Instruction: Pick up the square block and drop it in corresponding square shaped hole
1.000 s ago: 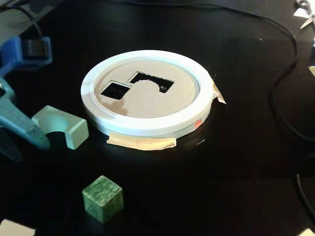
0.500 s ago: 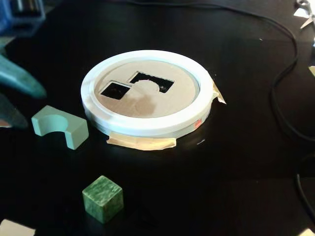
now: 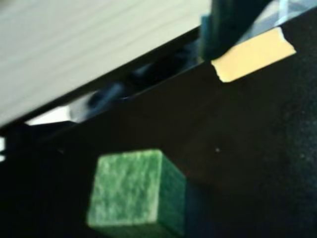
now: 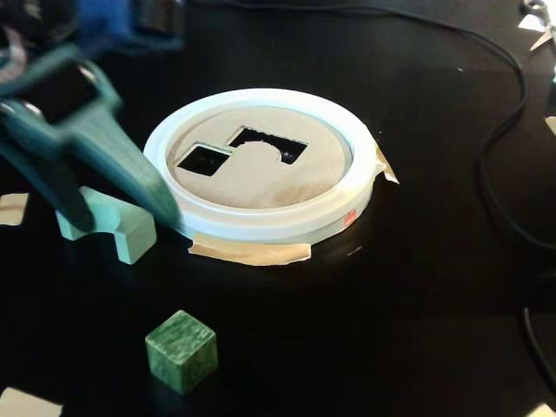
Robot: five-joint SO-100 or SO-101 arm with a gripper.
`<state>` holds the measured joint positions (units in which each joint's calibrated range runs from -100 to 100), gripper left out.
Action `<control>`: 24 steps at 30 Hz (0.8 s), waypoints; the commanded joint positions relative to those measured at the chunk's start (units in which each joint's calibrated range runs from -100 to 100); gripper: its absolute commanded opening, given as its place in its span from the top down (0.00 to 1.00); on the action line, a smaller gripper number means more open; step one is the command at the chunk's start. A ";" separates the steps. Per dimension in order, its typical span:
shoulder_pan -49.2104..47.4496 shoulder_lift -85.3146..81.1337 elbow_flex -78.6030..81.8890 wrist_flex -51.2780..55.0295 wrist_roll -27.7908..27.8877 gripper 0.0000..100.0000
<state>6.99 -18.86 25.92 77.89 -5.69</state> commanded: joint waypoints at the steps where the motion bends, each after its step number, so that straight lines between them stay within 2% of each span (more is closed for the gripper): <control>1: 0.12 13.98 -14.80 5.56 -0.39 0.00; 9: -0.75 29.02 -22.91 5.36 -0.39 0.00; 24: -5.99 42.91 -28.83 5.16 -1.47 0.00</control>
<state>2.10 23.05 1.90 82.74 -6.23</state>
